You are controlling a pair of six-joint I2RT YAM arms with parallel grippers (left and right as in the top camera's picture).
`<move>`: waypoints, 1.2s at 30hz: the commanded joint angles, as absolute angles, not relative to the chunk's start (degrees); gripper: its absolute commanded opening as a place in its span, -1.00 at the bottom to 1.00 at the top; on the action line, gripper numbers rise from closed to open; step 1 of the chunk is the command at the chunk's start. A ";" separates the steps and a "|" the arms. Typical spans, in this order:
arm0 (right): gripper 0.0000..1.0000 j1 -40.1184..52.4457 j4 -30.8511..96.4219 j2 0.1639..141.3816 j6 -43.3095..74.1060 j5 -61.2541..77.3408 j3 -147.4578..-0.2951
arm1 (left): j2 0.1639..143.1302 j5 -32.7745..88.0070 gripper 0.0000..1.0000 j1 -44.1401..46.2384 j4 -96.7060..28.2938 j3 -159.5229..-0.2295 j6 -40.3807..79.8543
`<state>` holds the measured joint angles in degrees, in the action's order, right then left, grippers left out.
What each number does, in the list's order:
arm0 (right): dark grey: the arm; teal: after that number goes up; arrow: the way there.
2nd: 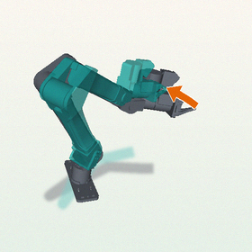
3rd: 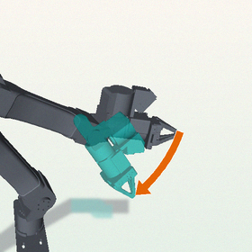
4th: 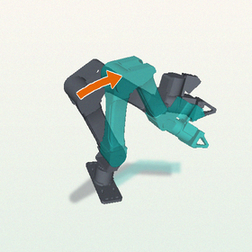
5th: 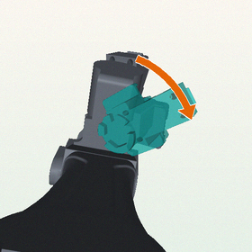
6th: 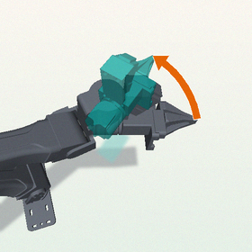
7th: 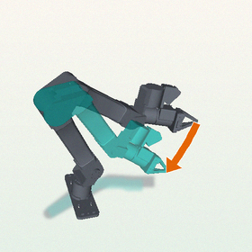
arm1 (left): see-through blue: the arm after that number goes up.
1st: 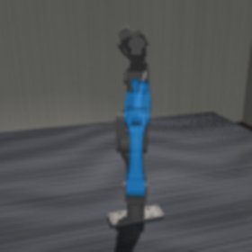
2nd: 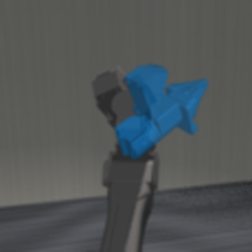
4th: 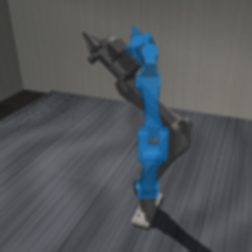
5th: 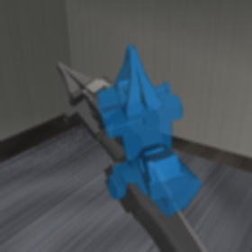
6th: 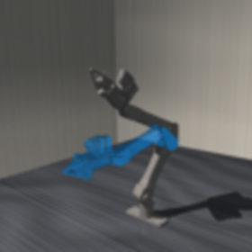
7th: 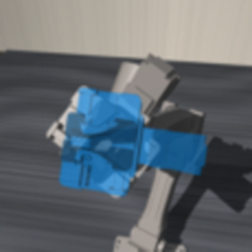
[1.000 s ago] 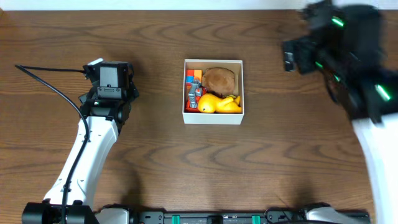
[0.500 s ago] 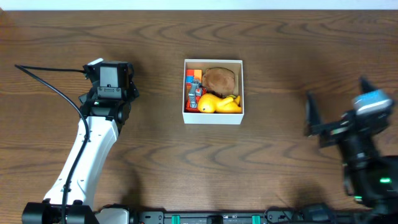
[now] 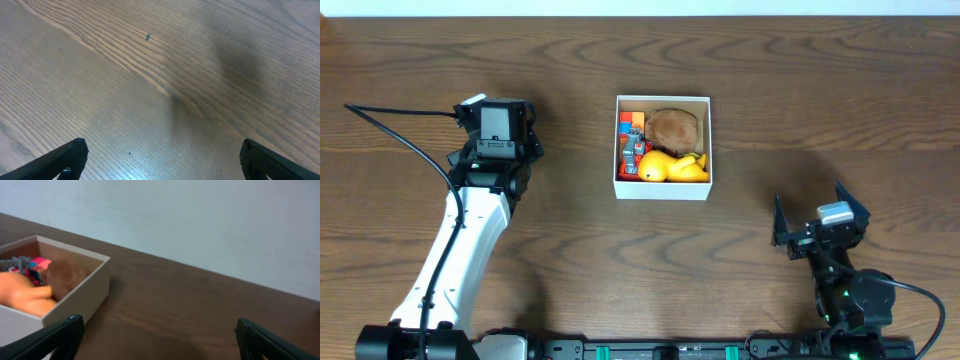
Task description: Pack container
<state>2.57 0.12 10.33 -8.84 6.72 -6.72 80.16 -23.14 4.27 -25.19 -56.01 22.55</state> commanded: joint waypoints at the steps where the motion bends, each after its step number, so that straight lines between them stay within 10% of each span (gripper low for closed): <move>1: 0.99 1.32 -0.49 9.28 -7.31 8.16 -5.52 | 80.60 -24.49 0.96 4.19 -25.30 -56.49 23.24; 36: 0.98 1.04 3.38 9.39 -7.31 9.45 -0.32 | 80.60 -24.49 0.96 4.19 -25.28 -56.49 23.24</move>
